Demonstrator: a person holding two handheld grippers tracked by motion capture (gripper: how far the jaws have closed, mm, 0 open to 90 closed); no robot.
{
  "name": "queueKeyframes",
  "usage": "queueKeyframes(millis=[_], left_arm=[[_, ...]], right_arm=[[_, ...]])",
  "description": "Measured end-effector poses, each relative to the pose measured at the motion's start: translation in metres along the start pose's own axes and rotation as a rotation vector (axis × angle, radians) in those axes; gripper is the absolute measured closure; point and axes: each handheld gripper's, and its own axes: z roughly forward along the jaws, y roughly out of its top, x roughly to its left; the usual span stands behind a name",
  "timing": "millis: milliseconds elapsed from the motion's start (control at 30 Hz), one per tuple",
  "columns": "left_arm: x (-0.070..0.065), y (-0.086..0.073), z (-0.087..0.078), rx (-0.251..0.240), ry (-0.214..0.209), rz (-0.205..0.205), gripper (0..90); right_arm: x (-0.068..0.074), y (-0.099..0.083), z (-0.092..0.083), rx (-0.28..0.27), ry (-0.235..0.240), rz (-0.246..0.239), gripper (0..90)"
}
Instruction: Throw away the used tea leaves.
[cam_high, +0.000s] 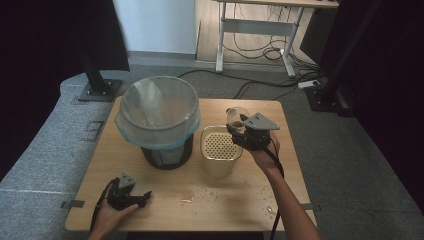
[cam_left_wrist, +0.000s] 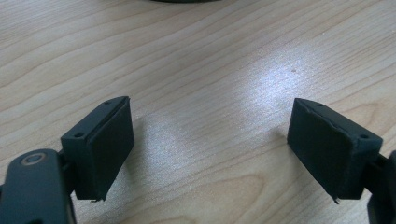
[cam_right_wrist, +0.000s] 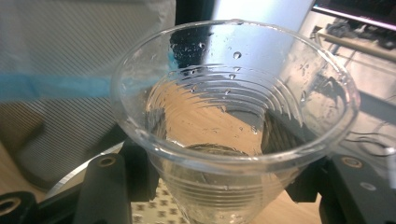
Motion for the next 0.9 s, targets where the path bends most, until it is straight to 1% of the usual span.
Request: queueKeyframes(millis=[100,133,200,233,267,300,333,367,433,500,533,567,600,633,667,700,800,833,867,900], left_arm=[[0.0,0.0,0.0,0.0,0.0,0.0,14.5],[0.0,0.0,0.0,0.0,-0.001,0.0,14.4],[0.0,0.0,0.0,0.002,-0.001,0.003,14.4],[0.0,0.0,0.0,0.002,-0.001,0.003,14.4],[0.0,0.0,0.0,0.002,-0.002,0.004,14.4],[0.0,0.0,0.0,0.002,-0.002,0.004,14.3],[0.0,0.0,0.0,0.001,-0.002,0.004,14.3],[0.0,0.0,0.0,0.001,-0.002,0.004,14.3],[0.0,0.0,0.0,0.001,-0.003,0.005,14.2],[0.0,0.0,0.0,0.001,-0.004,0.005,14.2],[0.0,0.0,0.0,0.001,-0.004,0.005,14.2],[0.0,0.0,0.0,0.001,-0.004,0.005,14.2],[0.0,0.0,0.0,0.001,-0.004,0.005,14.2],[0.0,0.0,0.0,0.001,-0.004,0.005,14.1],[0.0,0.0,0.0,0.001,-0.004,0.006,14.1],[0.0,0.0,0.0,0.001,-0.005,0.006,14.1],[0.0,0.0,0.0,0.001,-0.005,0.007,14.2],[0.0,0.0,0.0,0.001,-0.005,0.007,14.2],[0.0,0.0,0.0,0.001,-0.005,0.007,14.2],[0.0,0.0,0.0,0.001,-0.005,0.007,14.1]], right_arm=[[0.003,0.004,0.003,0.02,-0.046,-0.078,40.5],[0.004,0.005,0.004,0.026,-0.06,-0.112,40.5],[0.007,0.007,0.006,0.046,-0.086,-0.2,40.6],[0.007,0.007,0.006,0.046,-0.086,-0.2,40.6],[0.01,0.01,0.008,0.067,-0.102,-0.273,40.6],[0.01,0.01,0.008,0.067,-0.102,-0.273,40.6],[0.012,0.012,0.009,0.087,-0.114,-0.333,40.6],[0.012,0.012,0.009,0.087,-0.114,-0.333,40.6],[0.014,0.015,0.011,0.115,-0.133,-0.4,40.6],[0.016,0.018,0.011,0.139,-0.138,-0.437,40.6],[0.018,0.02,0.011,0.156,-0.148,-0.48,40.6],[0.018,0.02,0.011,0.156,-0.148,-0.48,40.6],[0.02,0.021,0.012,0.167,-0.157,-0.513,40.6],[0.021,0.021,0.012,0.18,-0.169,-0.55,40.6],[0.026,0.02,0.014,0.209,-0.197,-0.654,40.6],[0.027,0.019,0.015,0.222,-0.204,-0.698,40.7],[0.031,0.016,0.02,0.263,-0.234,-0.856,41.1],[0.031,0.016,0.02,0.263,-0.234,-0.856,41.1],[0.032,0.014,0.022,0.283,-0.251,-0.915,41.1],[0.033,0.012,0.024,0.299,-0.257,-0.959,41.1]])
